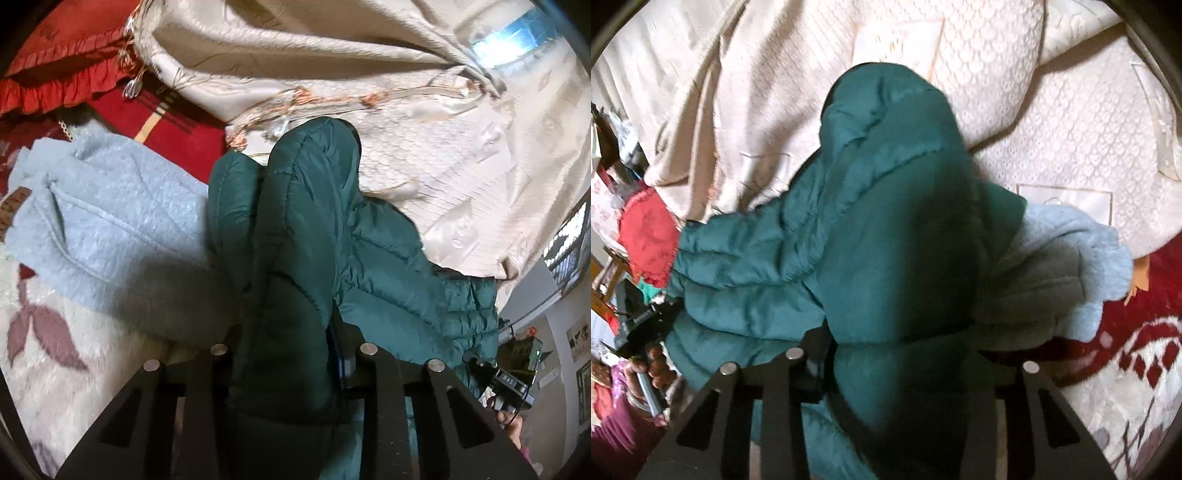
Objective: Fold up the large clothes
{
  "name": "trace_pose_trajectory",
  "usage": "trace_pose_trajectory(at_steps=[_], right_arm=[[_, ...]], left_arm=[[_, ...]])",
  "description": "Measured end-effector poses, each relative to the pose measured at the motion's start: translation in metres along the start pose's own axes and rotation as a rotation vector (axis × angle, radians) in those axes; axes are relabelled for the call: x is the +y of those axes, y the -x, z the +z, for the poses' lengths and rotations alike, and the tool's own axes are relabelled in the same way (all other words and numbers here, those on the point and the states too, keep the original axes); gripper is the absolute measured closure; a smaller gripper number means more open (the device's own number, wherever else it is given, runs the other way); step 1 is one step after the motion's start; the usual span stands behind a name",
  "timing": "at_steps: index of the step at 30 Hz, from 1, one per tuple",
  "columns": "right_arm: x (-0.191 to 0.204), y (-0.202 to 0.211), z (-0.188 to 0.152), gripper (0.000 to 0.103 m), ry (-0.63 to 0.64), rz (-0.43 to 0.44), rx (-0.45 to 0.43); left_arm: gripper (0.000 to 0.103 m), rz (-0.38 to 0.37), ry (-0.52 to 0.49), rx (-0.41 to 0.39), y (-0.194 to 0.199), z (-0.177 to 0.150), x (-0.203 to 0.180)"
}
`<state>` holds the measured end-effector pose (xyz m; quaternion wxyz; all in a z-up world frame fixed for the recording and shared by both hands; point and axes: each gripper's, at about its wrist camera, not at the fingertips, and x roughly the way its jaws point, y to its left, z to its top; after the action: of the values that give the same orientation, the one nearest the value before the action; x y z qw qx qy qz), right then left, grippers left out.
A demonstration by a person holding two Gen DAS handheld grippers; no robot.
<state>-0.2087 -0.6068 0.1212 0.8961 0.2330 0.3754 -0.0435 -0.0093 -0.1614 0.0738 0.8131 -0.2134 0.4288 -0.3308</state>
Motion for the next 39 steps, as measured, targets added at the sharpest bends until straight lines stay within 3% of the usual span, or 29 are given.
trace_pose_trajectory(at_steps=[9,18,20,21,22,23,24,32,39], right_arm=[[0.017,0.044,-0.023,0.065,-0.039,0.071,0.013],[0.004,0.084,-0.094,0.063,-0.131,0.141,0.093],[0.001,0.079,-0.107,0.047,-0.125,0.069,0.108],[-0.002,0.074,-0.112,0.041,-0.117,0.019,0.115],[-0.007,0.065,-0.118,0.029,-0.114,-0.049,0.136],[-0.009,0.055,-0.121,0.020,-0.105,-0.102,0.159],[-0.010,0.047,-0.123,0.017,-0.092,-0.139,0.165],[0.027,0.075,-0.116,0.016,0.028,-0.301,0.080],[0.066,0.108,-0.117,0.015,0.030,-0.285,-0.024]], left_arm=[[0.093,-0.060,-0.015,0.041,0.059,-0.022,-0.014],[0.089,-0.019,0.004,0.142,0.100,-0.066,-0.005],[0.081,0.069,0.006,0.161,0.092,-0.075,0.005],[0.073,0.110,0.010,0.172,0.085,-0.078,0.010],[0.062,0.135,0.011,0.177,0.080,-0.080,0.014],[0.057,0.171,0.021,0.174,0.076,-0.082,0.019],[0.051,0.186,0.030,0.156,0.077,-0.083,0.021],[0.050,0.352,-0.110,0.039,0.111,-0.088,-0.019],[0.051,0.428,-0.213,-0.043,0.133,-0.112,-0.058]])
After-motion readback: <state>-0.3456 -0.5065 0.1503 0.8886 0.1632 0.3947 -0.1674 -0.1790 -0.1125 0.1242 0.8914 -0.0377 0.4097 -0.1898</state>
